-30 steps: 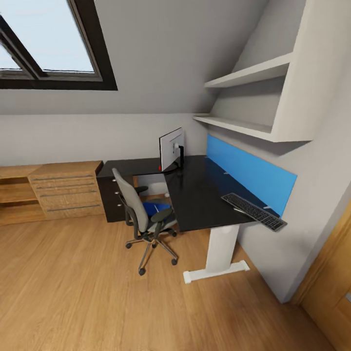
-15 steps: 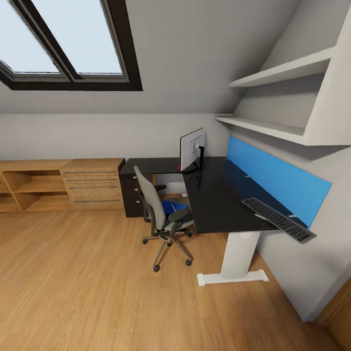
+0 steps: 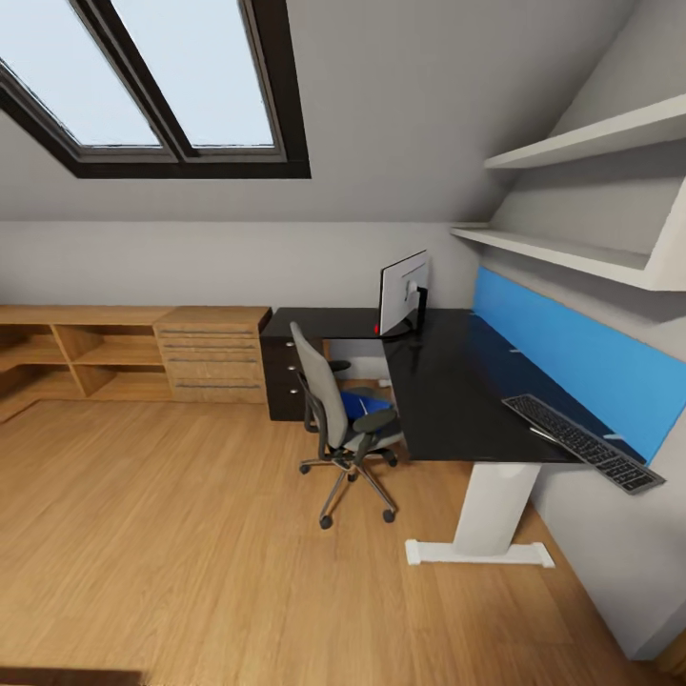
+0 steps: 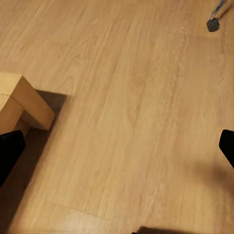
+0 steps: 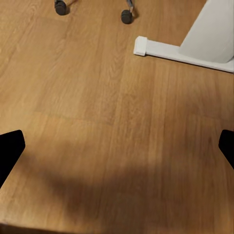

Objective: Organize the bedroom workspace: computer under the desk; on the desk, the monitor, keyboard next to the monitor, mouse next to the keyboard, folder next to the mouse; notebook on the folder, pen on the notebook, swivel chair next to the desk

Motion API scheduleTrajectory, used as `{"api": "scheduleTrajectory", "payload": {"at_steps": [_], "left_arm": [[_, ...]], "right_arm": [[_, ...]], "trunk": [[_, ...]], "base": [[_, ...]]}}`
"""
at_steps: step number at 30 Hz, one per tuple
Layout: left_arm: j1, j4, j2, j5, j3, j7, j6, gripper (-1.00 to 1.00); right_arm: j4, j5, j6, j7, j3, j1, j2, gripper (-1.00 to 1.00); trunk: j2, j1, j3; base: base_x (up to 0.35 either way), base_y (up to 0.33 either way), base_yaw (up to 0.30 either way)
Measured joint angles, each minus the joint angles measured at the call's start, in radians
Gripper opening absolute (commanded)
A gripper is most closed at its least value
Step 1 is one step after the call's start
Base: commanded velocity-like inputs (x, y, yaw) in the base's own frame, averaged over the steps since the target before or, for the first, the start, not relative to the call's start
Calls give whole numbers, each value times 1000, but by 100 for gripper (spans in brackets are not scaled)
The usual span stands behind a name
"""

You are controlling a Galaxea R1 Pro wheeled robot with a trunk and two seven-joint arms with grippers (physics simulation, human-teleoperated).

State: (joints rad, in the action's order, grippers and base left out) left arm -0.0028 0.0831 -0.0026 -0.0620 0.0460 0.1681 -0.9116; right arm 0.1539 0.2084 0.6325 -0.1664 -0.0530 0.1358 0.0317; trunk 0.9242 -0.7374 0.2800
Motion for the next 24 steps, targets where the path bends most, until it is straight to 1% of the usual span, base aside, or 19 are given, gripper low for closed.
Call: {"api": "scheduleTrajectory", "payload": {"at_steps": [5,16,22,24], "left_arm": [[0,1,-1,0,-2,2,0,100],[0,1,-2,0,-2,4,5,100],[0,3,-8,-1,-2,6,9,100],[0,16,-10,-1,-2,6,9,100]], "right_arm": [[0,0,0,0,-1,0,-1,100],[-1,2,0,0,-1,0,-4,100],[-1,1,0,0,-1,0,-3,100],[-1,1,0,0,-1,0,-3,100]], "trunk": [[0,0,0],[77,-42,34],[119,-65,53],[133,-73,59]], "base": [[0,0,6],[0,0,0],[0,0,0],[0,0,0]]}}
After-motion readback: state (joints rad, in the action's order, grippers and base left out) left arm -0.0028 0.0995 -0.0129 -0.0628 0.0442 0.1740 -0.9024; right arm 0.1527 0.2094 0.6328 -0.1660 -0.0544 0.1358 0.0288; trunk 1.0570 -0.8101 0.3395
